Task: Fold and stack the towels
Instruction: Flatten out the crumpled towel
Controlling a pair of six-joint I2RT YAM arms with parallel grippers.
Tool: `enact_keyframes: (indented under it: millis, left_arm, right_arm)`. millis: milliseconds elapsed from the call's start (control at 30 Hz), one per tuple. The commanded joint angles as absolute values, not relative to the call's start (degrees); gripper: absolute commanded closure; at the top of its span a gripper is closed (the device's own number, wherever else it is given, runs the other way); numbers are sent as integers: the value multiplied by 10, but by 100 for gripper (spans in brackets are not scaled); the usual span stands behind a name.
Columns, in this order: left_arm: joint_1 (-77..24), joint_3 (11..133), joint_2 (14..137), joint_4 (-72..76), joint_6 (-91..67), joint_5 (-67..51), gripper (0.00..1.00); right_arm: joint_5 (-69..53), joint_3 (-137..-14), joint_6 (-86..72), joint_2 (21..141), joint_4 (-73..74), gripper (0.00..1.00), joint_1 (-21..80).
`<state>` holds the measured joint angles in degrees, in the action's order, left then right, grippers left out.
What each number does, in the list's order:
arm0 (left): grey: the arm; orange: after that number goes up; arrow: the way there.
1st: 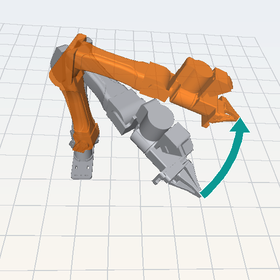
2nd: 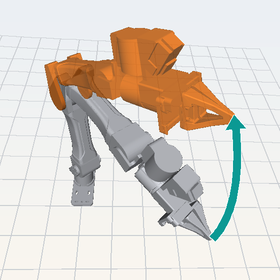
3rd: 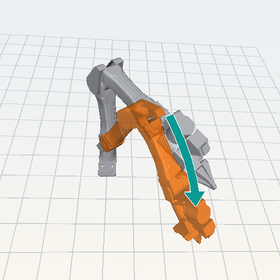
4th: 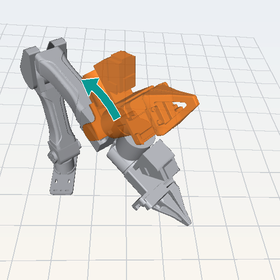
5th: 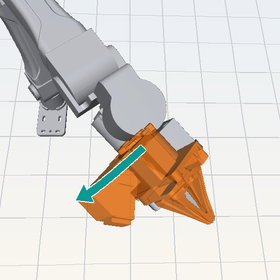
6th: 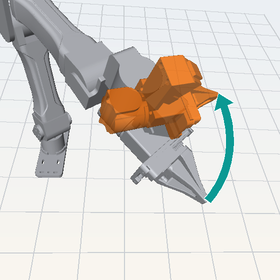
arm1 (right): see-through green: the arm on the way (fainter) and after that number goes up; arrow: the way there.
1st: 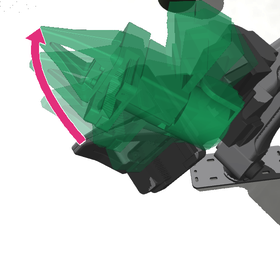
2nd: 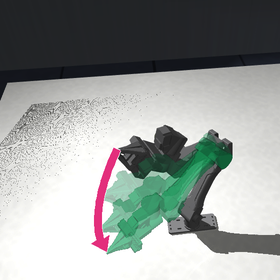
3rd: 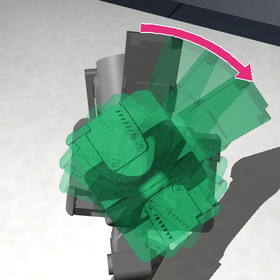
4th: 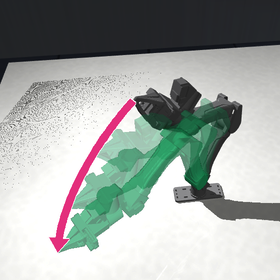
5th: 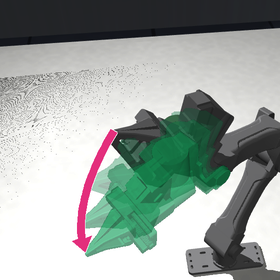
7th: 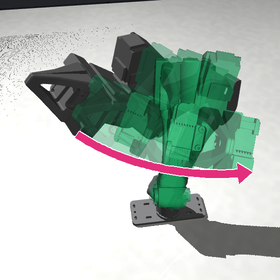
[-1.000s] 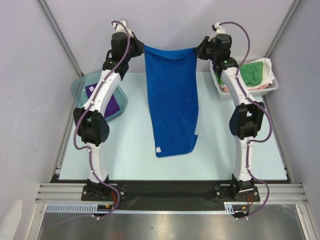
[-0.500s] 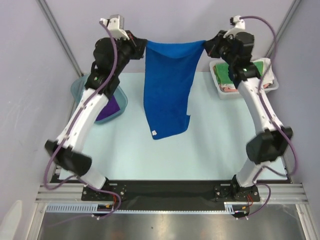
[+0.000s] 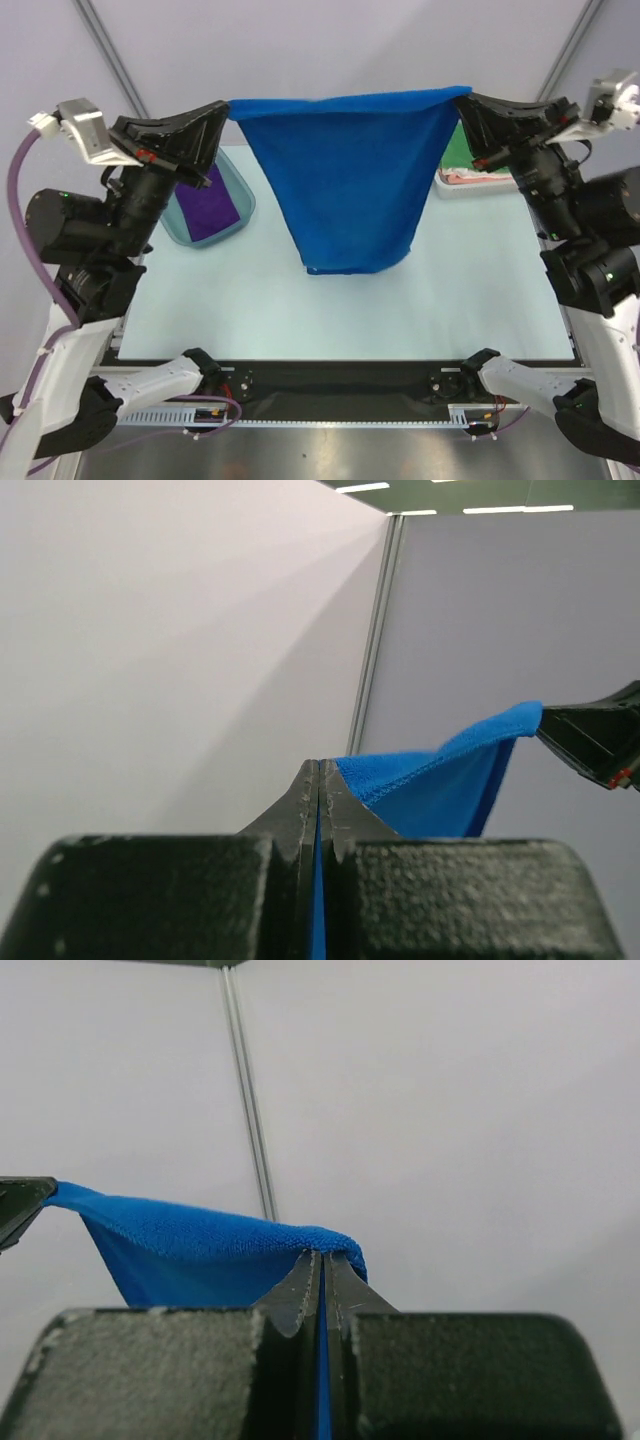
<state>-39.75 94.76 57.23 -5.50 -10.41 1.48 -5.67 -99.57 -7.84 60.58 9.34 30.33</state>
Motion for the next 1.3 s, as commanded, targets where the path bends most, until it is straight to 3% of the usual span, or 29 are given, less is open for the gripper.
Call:
enact_keyframes:
  millis: [0, 233, 367, 700, 1067, 1267]
  left_arm:
    - [-403, 964, 582, -56, -77, 25, 100]
    - [-400, 1047, 648, -90, -47, 56, 100]
    - [-344, 1054, 697, -98, -88, 26, 100]
    - [-216, 1018, 879, -37, -173, -54, 100]
    - [-145, 1164, 1121, -32, -231, -72, 100]
    - [-133, 1267, 1203, -76, -245, -65, 100]
  right_arm:
    - [-9, -1000, -48, 607, 112, 100, 317]
    - [24, -1032, -26, 638, 115, 100, 321]
    - [34, -1004, -22, 674, 92, 100, 310]
    - [-122, -934, -135, 831, -21, 100, 149]
    - [-185, -1078, -206, 1125, -54, 100, 92]
    - [-197, -1145, -240, 1194, -38, 100, 77]
